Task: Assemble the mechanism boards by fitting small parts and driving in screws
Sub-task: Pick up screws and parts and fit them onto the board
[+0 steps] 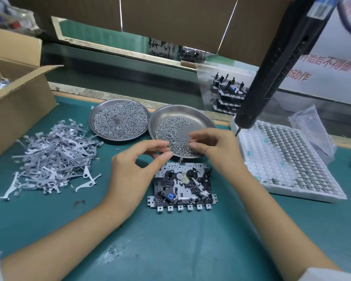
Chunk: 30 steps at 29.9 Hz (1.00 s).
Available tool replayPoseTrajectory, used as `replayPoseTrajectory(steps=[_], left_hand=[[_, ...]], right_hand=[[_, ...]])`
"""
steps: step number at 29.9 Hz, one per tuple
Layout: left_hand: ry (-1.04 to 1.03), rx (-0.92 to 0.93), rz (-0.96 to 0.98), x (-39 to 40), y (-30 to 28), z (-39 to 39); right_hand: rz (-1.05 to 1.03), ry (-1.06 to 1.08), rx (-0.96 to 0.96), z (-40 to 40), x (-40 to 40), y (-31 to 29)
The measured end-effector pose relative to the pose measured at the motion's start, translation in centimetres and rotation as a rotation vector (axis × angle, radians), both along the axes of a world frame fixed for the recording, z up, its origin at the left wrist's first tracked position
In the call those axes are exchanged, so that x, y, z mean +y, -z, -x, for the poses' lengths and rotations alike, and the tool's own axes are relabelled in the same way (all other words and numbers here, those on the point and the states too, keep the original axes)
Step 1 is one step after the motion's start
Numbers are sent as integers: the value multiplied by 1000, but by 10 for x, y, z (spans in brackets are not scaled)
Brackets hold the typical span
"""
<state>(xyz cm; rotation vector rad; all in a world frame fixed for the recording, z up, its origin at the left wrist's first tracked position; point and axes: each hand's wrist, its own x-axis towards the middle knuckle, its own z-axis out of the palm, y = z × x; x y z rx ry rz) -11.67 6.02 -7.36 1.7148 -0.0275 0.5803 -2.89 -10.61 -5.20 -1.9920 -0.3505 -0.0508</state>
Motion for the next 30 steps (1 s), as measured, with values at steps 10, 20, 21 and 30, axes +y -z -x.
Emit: replayPoseTrajectory(steps=[10, 20, 21, 30], left_hand=[[9, -12, -6, 1, 1, -1], [9, -82, 1, -6, -2, 5], [5, -94, -5, -6, -2, 6], [1, -181, -73, -8, 2, 4]], right_hand=[[-117, 11, 20, 10, 8, -10], [-642, -55, 366, 61, 10, -6], [-657, -59, 379, 62, 10, -6], [-643, -73, 390, 64, 10, -6]])
